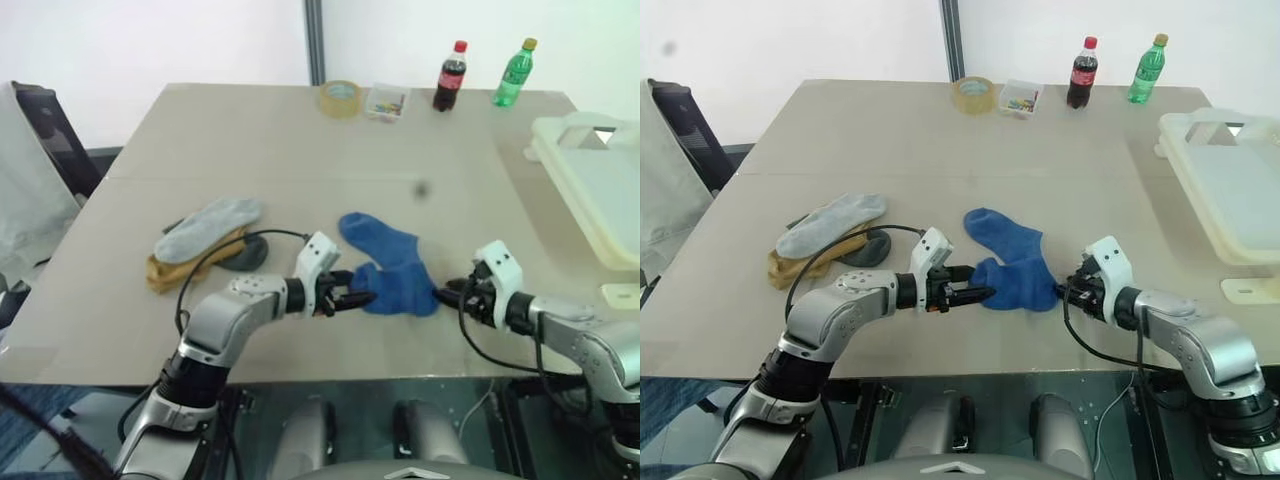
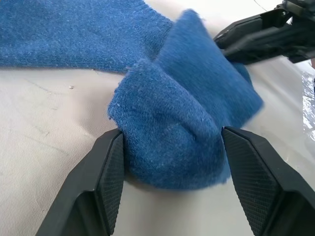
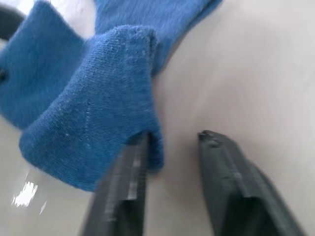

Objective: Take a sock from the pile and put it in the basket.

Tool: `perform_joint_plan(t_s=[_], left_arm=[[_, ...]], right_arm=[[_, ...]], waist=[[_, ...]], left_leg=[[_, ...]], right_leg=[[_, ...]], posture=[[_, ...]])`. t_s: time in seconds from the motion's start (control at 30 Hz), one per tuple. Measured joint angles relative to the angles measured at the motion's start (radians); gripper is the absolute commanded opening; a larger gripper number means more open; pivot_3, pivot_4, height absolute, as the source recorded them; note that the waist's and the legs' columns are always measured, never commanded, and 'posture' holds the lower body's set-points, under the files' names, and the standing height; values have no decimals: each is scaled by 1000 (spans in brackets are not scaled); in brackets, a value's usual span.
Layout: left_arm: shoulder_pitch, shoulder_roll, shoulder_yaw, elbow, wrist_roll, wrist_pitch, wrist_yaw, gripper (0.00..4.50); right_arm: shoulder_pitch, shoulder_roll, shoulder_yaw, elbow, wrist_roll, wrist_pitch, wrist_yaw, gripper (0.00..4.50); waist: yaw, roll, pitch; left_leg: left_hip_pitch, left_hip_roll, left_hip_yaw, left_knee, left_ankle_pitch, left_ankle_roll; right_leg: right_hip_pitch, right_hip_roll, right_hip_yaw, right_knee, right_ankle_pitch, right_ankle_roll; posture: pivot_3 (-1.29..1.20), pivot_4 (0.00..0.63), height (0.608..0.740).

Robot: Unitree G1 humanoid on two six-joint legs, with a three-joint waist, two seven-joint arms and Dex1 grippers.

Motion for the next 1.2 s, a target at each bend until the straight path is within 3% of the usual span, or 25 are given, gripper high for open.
perform_joint_plan(t_s=[0.13, 0.37, 0.5, 0.73, 0.83, 0.9, 1.0, 1.2], left_arm=[[60, 77, 51, -67, -38, 14, -23, 3217], [26, 210, 98, 14, -87, 8, -171, 3217], [-157, 184, 108, 238, -9, -82, -151, 3217], [-376, 68, 38, 619, 173, -324, -126, 3217], [-466, 28, 31, 795, 236, -434, -133, 3217], [-529, 5, 31, 923, 282, -516, -127, 3217], [-589, -29, 31, 1039, 320, -594, -120, 3217], [-726, -102, 87, 1269, 338, -682, -117, 3217]], right_arm=[[-29, -12, -60, 4, 27, 65, -4, 3124], [-225, 142, -117, 73, 97, 146, -73, 3124], [-303, 245, -80, 229, 51, 109, -108, 3124], [-392, 325, -42, 401, -13, 61, -121, 3124], [-399, 324, -30, 410, -27, 59, -104, 2259], [-398, 329, -19, 411, -28, 63, -97, 1165], [-399, 330, -15, 411, -31, 64, -92, 26], [-399, 327, 6, 410, -60, 40, -65, 26]], waist=[[-19, 1, 0], [-19, 0, 2], [-6, -2, 4], [-5, -2, 4], [-8, -2, 4], [-12, -2, 5], [-15, -2, 5], [-23, -2, 5]], left_leg=[[0, 2, 1, -1, 0, 0], [-4, 1, 1, -4, 0, 0], [-6, -2, 2, -3, 0, 0], [-7, -3, 4, -4, 0, 0], [-7, -2, 4, -4, 0, 0], [-7, -2, 4, -4, 0, 0], [-10, -2, 3, -4, 0, 0], [-19, -3, 4, -1, 0, 0]], right_leg=[[-2, 1, 1, 0, 0, 0], [-7, 2, 0, 1, 0, 0], [-7, 1, 1, 0, 0, 0], [-8, 3, 2, 0, 2, 4], [-9, 3, 1, 0, 2, 4], [-9, 3, 1, 0, 2, 4], [-10, 3, 1, 0, 3, 4], [-18, 3, 0, 0, 3, 5]], posture=[[0, 150, 740], [0, 150, 740], [0, 150, 740], [0, 150, 740], [0, 150, 740], [0, 150, 740], [0, 150, 740], [0, 150, 740]])
